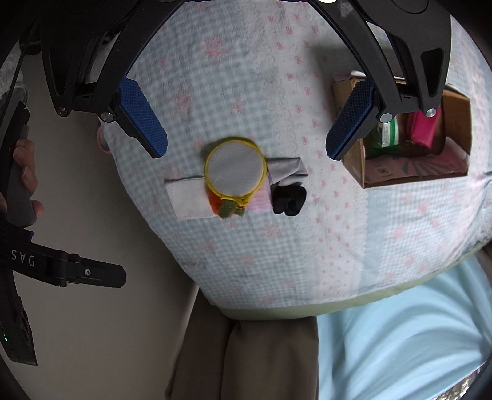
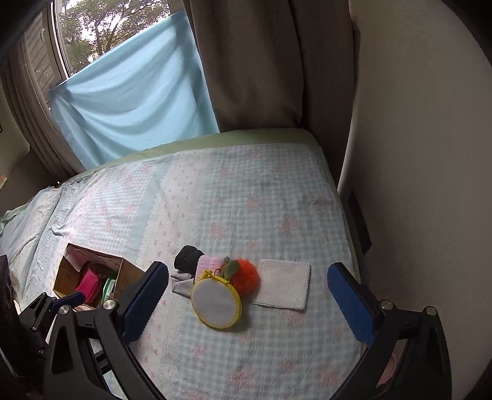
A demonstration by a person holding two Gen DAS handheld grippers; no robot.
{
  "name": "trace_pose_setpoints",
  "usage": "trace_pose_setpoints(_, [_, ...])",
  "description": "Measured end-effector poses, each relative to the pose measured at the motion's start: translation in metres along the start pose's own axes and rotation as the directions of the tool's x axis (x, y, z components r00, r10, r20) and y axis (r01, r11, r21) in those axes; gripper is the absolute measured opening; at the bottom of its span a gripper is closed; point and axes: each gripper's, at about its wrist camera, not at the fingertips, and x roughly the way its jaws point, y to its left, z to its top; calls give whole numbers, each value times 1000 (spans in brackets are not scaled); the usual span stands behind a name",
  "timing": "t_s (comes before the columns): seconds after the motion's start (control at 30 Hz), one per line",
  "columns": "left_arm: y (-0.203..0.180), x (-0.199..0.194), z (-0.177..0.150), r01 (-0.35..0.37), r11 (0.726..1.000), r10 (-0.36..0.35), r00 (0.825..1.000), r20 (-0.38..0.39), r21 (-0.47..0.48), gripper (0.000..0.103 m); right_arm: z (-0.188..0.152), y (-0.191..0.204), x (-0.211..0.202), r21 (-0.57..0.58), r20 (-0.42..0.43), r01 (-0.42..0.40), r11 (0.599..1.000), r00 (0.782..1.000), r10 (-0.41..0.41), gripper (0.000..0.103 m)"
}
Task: Organize soft objects
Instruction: 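Move both tools back toward the remaining soft items, then grasp the yellow-rimmed mesh sponge with the left tool while the right tool grasps the orange pompom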
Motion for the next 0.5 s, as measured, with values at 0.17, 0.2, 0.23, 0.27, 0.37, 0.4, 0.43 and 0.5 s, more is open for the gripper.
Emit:
trace_pose_setpoints(0.17, [-15, 64, -5, 3, 1000, -3, 999, -40, -9, 103, 0, -19, 63, -80, -63, -90, 993, 994, 85, 103])
trace_pose_setpoints(0.2, [-17, 77, -7, 1, 1000, -1, 999, -49, -11, 103, -1, -22, 76, -92, -78, -109, 990, 992, 102, 103])
trace_pose_setpoints(0.23, [-18, 91, -9, -1, 1000, 0, 998, -57, -12, 103, -2, -25, 89, -101, -95, -132, 986, 988, 123, 102])
trace_pose_setpoints(0.27, [-20, 103, -11, -2, 1000, 2, 998, -64, -12, 103, -3, -28, 103, -109, -114, -155, 982, 983, 143, 98])
trace_pose_setpoints(0.37, [-22, 140, -18, -14, 1000, 14, 997, -78, -9, 103, -9, -34, 144, -133, -175, -197, 971, 969, 173, 93])
trace_pose_setpoints(0.4, [-22, 151, -20, -22, 1000, 22, 996, -84, -8, 103, -11, -35, 156, -136, -193, -214, 967, 963, 186, 92])
trace_pose_setpoints(0.43, [-23, 162, -22, -33, 999, 32, 995, -90, -8, 103, -13, -36, 168, -136, -210, -235, 962, 956, 203, 91])
trace_pose_setpoints(0.5, [-21, 183, -25, -52, 999, 50, 994, -94, -13, 103, -17, -37, 189, -138, -240, -274, 952, 942, 237, 87])
